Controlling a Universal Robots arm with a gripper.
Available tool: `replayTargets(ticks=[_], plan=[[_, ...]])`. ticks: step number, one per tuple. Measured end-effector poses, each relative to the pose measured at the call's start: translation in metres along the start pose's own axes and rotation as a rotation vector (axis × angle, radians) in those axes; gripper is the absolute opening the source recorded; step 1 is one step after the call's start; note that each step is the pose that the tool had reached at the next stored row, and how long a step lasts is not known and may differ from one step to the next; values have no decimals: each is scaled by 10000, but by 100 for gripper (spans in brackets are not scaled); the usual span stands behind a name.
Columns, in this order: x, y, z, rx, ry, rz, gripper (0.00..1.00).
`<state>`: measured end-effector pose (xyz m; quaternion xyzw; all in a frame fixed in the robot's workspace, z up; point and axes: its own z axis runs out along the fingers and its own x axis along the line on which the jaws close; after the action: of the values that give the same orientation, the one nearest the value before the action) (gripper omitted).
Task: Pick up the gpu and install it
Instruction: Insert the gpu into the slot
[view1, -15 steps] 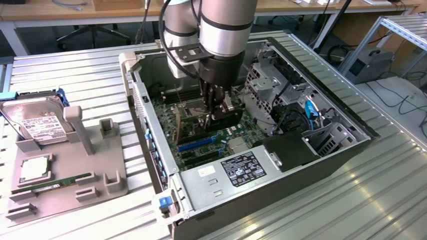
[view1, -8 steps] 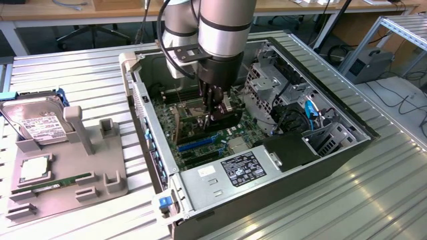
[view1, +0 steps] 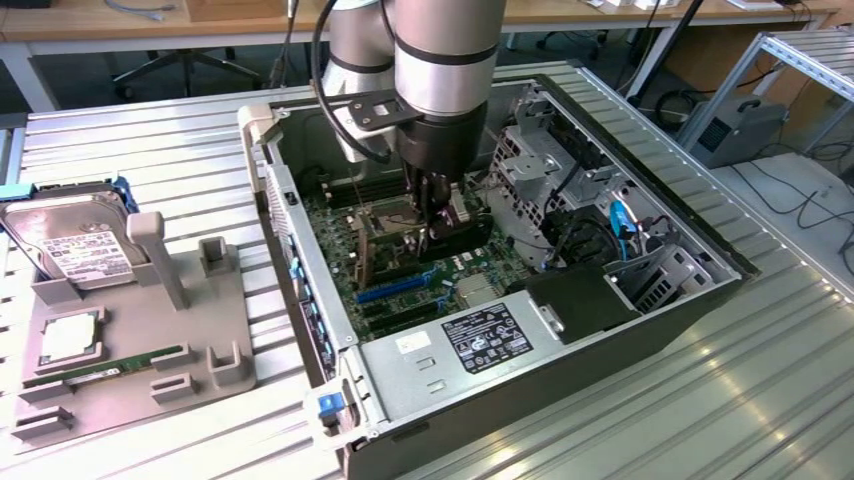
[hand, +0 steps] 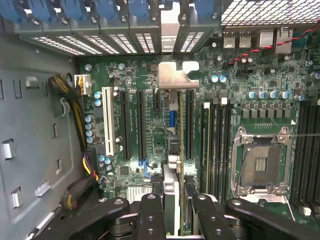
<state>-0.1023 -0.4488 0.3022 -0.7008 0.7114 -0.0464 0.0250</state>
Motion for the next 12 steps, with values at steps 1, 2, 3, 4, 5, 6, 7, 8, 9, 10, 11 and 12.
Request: replayTargets(ticks=[1, 2, 3, 4, 5, 6, 7, 8, 9, 10, 11, 12], plan=[[0, 0, 0, 0, 0, 0, 27], [0, 0, 0, 0, 1, 0, 27], [0, 1, 0, 0, 1, 0, 27], [0, 2, 0, -1, 1, 2, 27], [0, 11, 1, 0, 3, 4, 27], [1, 26, 1, 0, 6, 5, 27], [1, 44, 1, -1, 8, 8, 27], [1, 60, 1, 0, 9, 11, 27], [1, 62, 2, 2, 30, 10, 27], [2, 61, 2, 2, 57, 5, 27], [5, 64, 1, 2, 80, 3, 27], [7, 69, 2, 2, 93, 4, 27]])
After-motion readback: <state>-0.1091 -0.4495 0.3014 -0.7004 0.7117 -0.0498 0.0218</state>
